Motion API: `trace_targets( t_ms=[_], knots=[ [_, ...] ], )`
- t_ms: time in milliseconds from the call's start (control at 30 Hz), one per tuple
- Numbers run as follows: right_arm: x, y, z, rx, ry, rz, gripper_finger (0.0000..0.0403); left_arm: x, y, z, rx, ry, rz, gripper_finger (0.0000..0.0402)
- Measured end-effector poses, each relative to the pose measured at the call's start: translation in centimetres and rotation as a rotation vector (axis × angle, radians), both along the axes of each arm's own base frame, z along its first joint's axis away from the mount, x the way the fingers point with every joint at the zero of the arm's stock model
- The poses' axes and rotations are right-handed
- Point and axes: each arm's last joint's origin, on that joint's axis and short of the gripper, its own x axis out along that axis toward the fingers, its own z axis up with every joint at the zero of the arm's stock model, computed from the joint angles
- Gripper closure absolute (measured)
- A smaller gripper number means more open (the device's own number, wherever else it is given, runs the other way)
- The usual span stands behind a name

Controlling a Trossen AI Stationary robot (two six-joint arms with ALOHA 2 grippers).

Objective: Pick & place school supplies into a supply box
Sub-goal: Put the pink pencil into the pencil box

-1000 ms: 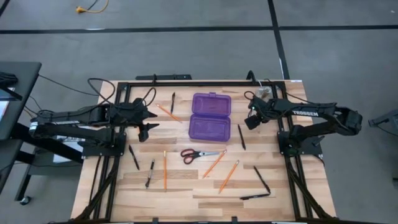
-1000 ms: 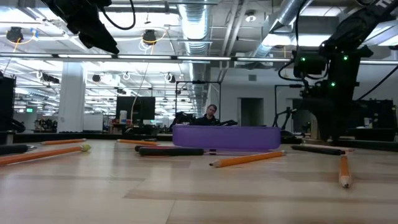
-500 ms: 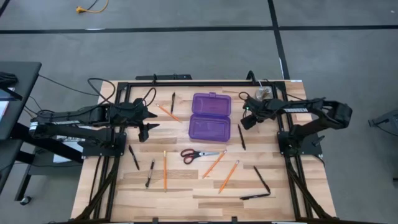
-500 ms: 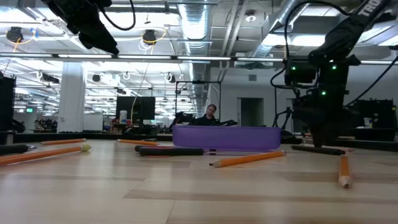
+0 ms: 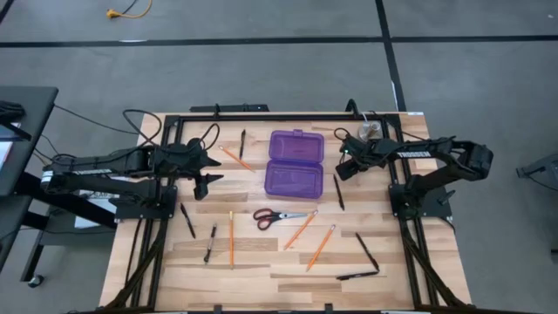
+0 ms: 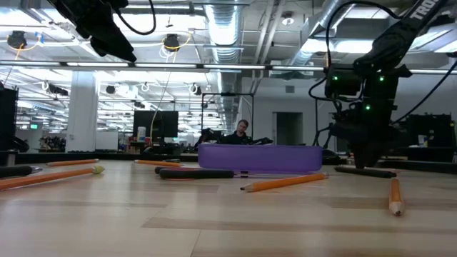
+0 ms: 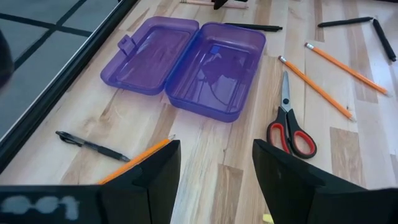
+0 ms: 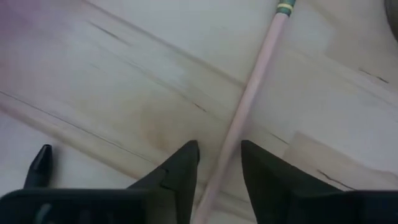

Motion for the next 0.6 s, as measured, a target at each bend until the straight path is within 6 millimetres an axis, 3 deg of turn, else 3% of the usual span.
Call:
trace_targets(
  t_ms=[600],
  knots=[
    [0.03, -0.01, 0.06, 0.002, -0.012, -0.025, 0.0358, -0.01, 0.0, 0.01, -0.003, 0.0, 0.003, 0.0211]
  ],
)
